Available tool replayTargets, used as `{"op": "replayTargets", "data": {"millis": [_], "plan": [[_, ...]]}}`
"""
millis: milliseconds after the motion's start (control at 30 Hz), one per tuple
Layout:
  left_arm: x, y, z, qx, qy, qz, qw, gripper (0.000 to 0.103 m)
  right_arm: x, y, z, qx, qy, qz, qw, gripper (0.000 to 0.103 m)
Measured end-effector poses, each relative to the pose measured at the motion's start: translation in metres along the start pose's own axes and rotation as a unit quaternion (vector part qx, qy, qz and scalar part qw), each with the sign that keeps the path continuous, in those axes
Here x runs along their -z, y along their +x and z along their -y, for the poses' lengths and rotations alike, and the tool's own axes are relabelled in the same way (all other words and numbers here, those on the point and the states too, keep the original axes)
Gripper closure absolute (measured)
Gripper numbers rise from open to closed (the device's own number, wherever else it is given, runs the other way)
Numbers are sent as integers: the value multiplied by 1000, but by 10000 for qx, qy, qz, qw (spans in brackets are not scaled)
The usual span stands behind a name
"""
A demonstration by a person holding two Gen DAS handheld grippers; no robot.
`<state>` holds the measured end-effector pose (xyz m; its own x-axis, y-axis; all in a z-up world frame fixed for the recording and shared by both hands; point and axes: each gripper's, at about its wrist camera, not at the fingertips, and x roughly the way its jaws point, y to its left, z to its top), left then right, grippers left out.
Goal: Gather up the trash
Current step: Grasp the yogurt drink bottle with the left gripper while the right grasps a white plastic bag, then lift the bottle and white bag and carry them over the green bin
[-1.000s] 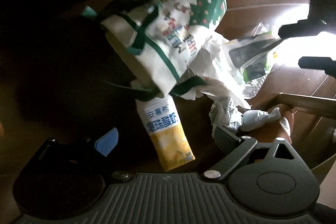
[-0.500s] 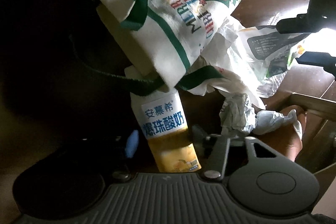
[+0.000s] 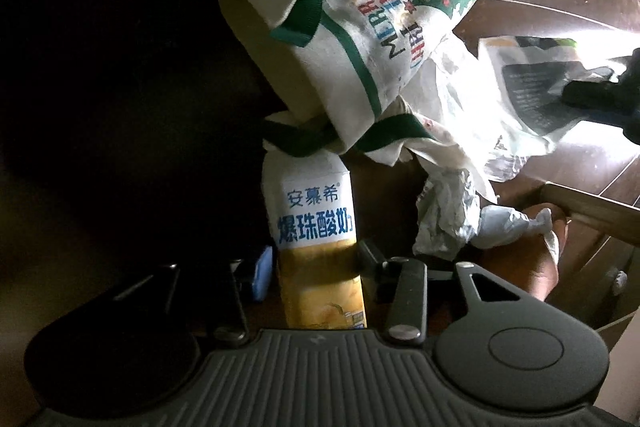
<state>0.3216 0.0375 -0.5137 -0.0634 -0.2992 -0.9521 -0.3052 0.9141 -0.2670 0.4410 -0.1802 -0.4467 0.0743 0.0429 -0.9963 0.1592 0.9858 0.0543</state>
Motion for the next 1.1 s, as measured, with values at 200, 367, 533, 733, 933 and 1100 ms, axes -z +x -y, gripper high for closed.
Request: {"op": "replayTargets", "data": {"millis": [200, 367, 533, 733, 933, 1100], "plan": [[16, -27, -1, 4, -148, -17, 9999, 61, 13, -34, 1, 85, -36, 122, 9999, 98], [35, -60, -4, 64, -336, -13, 9994, 61, 30, -78, -3, -48, -126, 340, 9993, 98], [57, -100, -4, 79, -420, 140, 9990, 61, 55, -127, -8, -248, -336, 630, 9971, 98], [86, -161, -1, 292, -404, 551, 9972, 61, 88, -189, -8, -501, -685, 1057, 9908, 98], [121, -227, 8, 589, -328, 1178, 9907, 61, 120, -255, 0, -688, -988, 1633, 9792, 98], [146, -286, 26, 886, -123, 1695, 9815, 61, 150, -315, 11, -842, -1370, 2240, 9612, 98]]}}
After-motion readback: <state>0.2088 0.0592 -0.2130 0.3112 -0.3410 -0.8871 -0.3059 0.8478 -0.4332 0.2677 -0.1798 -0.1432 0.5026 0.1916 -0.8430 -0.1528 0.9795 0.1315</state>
